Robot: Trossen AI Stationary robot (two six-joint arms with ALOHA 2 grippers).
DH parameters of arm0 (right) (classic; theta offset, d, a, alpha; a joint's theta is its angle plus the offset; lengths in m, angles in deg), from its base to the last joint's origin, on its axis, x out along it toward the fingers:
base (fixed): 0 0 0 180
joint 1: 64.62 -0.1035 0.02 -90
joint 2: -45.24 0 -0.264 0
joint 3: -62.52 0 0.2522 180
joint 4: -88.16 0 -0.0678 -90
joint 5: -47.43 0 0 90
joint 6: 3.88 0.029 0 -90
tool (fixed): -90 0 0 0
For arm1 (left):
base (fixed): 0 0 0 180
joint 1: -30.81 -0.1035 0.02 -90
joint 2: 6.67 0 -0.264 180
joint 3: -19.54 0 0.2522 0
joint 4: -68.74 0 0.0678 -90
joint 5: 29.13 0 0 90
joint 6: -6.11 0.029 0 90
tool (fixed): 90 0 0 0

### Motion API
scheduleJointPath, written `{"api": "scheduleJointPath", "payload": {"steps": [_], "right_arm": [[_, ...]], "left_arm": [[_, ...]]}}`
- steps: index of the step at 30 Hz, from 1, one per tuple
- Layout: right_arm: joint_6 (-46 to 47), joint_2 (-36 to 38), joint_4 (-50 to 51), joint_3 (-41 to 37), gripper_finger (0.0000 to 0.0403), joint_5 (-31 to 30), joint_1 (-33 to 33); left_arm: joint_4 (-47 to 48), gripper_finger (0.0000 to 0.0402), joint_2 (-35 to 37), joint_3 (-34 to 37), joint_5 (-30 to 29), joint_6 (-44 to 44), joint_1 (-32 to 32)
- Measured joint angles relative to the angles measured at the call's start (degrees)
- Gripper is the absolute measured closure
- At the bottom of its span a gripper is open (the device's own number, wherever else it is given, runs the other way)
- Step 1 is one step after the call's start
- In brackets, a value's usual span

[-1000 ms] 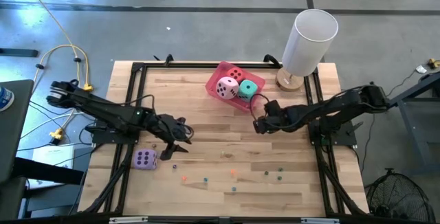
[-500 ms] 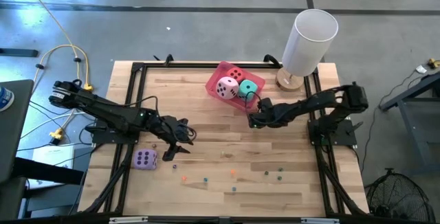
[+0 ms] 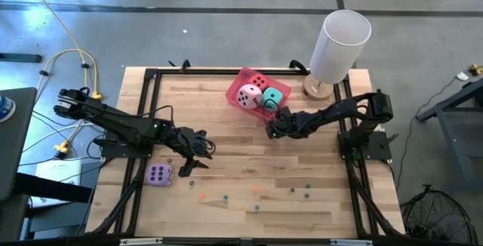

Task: Pick & Place Dice
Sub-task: Put the small red dice into the pink bin

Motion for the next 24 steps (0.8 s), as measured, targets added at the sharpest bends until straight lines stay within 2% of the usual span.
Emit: {"api": "scheduleJointPath", "payload": {"steps": [12, 24], "right_arm": [[-0.89, -0.09, 0.20, 0.00, 0.0151, -1.02, 0.55], [-5.04, -1.63, -1.29, 0.15, 0.0223, 0.01, 3.06]], "left_arm": [[0.00, 0.0229, 0.00, 0.00, 0.00, 0.02, 0.00], [-0.01, 0.0229, 0.00, 0.00, 0.00, 0.04, 0.00]]}}
